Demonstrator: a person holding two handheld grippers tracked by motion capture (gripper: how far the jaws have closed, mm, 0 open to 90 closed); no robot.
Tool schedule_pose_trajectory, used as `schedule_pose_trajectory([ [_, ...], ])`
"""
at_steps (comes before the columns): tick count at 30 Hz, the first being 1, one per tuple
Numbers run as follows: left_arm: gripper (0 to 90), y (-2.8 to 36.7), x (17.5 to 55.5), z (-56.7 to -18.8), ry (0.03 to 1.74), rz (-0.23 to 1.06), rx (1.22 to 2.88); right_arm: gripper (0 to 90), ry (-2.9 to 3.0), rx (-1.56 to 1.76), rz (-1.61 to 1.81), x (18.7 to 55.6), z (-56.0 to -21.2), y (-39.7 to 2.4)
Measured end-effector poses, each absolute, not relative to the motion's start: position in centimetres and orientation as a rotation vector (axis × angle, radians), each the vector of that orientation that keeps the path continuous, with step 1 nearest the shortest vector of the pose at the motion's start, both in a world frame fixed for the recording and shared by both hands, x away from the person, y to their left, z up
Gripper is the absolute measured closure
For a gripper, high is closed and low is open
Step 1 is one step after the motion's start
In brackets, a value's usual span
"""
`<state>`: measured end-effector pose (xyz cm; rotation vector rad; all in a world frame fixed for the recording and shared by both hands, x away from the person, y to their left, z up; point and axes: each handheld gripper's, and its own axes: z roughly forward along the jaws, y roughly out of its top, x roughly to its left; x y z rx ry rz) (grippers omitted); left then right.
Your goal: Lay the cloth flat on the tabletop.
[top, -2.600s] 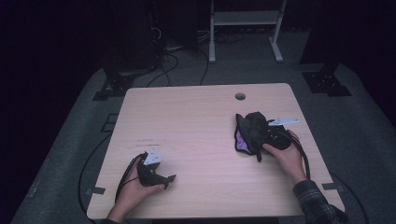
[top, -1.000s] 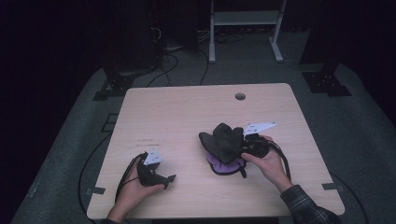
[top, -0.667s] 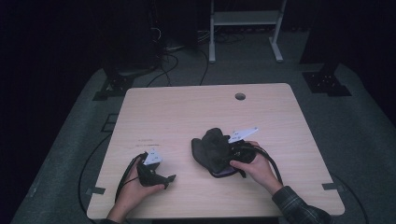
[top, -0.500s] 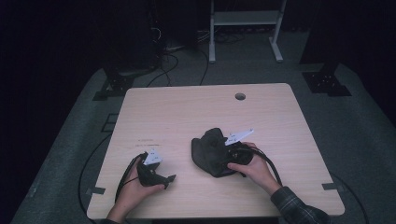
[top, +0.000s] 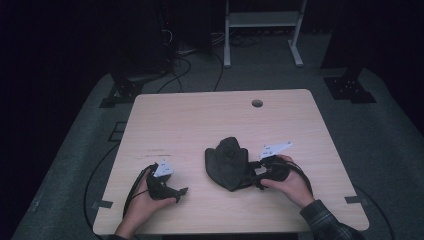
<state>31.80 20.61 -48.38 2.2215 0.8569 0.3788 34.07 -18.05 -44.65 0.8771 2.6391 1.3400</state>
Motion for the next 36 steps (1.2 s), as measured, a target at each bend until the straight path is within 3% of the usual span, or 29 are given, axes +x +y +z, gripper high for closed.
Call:
schedule_pose_trajectory([
  [2, 0.0, 20.6, 31.8, -48.4, 0.858, 0.380, 2.218, 33.8, 2.622, 0.897, 1.346, 33.7, -44.6, -19.1],
  [9, 20.4, 20.7, 31.3, -47.6, 0.815, 0.360, 2.185, 34.1, 2.594, 0.951, 1.342, 32.5, -45.0, -21.6],
  [19, 39.5, 17.8, 29.9, -45.1, 0.663, 0.301, 2.116, 34.0, 2.572, 0.990, 1.335, 32.8, -45.5, -22.5],
  [36, 38.3, 11.0, 30.4, -44.1, 0.518, 0.260, 2.131, 36.0, 2.586, 0.903, 1.362, 32.3, -45.2, -21.3],
])
